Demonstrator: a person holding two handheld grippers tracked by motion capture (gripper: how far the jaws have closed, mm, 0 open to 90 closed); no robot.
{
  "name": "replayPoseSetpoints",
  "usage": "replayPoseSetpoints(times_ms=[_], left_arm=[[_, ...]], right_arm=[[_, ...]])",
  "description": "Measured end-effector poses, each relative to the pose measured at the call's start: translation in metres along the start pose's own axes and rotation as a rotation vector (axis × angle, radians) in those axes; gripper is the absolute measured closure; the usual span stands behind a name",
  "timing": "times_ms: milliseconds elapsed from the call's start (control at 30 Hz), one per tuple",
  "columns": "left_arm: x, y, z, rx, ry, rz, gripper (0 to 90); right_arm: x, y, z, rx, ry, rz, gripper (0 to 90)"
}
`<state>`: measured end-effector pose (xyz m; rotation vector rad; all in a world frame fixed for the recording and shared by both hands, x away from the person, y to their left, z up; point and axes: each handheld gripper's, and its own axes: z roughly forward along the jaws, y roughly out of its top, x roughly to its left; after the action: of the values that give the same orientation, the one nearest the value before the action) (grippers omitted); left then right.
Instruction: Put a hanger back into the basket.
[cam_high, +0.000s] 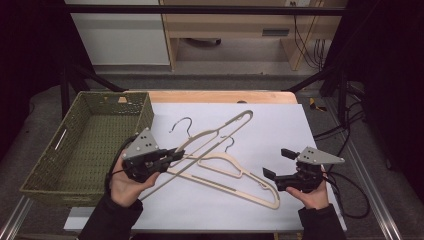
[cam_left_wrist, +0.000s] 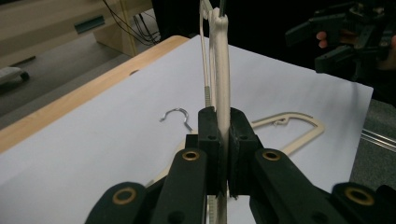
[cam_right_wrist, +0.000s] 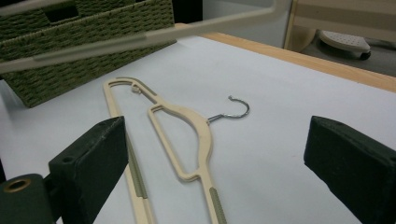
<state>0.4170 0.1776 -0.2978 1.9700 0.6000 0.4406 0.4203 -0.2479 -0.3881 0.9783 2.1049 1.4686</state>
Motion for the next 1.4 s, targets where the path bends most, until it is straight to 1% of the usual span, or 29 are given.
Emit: replayPoseSetpoints(times_ms=[67,233,300,367,400,500,600,667,800,900,967,1033,1100,1367,1400], left_arm=[[0.006,0.005,-0.007,-0.004,0.008,-0.003,85.5],[0.030,0.014,-0.025,-0.006,0.042,-0.010,85.5],[0.042,0.015,-0.033,0.002,0.066,-0.011,85.5],[0.056,0.015,-0.040,0.005,0.091,-0.022,85.5],[0.060,0.015,-0.042,0.006,0.100,-0.022,85.5],[0.079,0.011,-0.052,0.006,0.122,-0.044,85.5],[0.094,0.005,-0.059,0.009,0.153,-0.043,85.5],[0.106,-0.001,-0.065,0.021,0.183,-0.040,85.5],[0.123,-0.009,-0.071,0.019,0.197,-0.062,85.5],[0.132,-0.014,-0.077,0.016,0.210,-0.075,85.5],[0.137,-0.017,-0.081,0.021,0.225,-0.069,85.4],[0.141,-0.020,-0.085,0.020,0.236,-0.080,85.5],[0.147,-0.024,-0.090,0.021,0.253,-0.078,85.4],[0.162,-0.039,-0.105,0.030,0.292,-0.092,85.4],[0.165,-0.041,-0.106,0.033,0.298,-0.087,85.4]], right_arm=[[0.000,-0.001,-0.001,-0.002,-0.006,0.007,6.5],[-0.002,-0.003,-0.001,-0.002,-0.019,0.011,5.9],[-0.002,-0.004,-0.001,-0.003,-0.021,0.012,5.9],[-0.003,-0.004,-0.001,0.001,-0.021,0.014,5.8],[-0.003,-0.004,0.000,0.000,-0.022,0.015,5.8],[-0.003,-0.004,0.000,0.002,-0.022,0.013,5.8],[-0.003,-0.005,0.001,0.003,-0.023,0.016,5.7],[-0.003,-0.005,0.001,0.005,-0.023,0.017,5.6],[-0.004,-0.005,0.001,0.005,-0.028,0.017,5.1],[-0.004,-0.005,0.001,0.006,-0.029,0.015,4.8],[-0.004,-0.005,0.001,0.005,-0.031,0.014,4.6],[-0.004,-0.005,0.001,0.004,-0.032,0.014,4.2],[-0.004,-0.005,0.001,0.003,-0.034,0.014,4.2],[-0.004,-0.006,0.001,0.008,-0.039,0.015,3.8],[-0.004,-0.006,0.001,0.010,-0.039,0.021,3.8]])
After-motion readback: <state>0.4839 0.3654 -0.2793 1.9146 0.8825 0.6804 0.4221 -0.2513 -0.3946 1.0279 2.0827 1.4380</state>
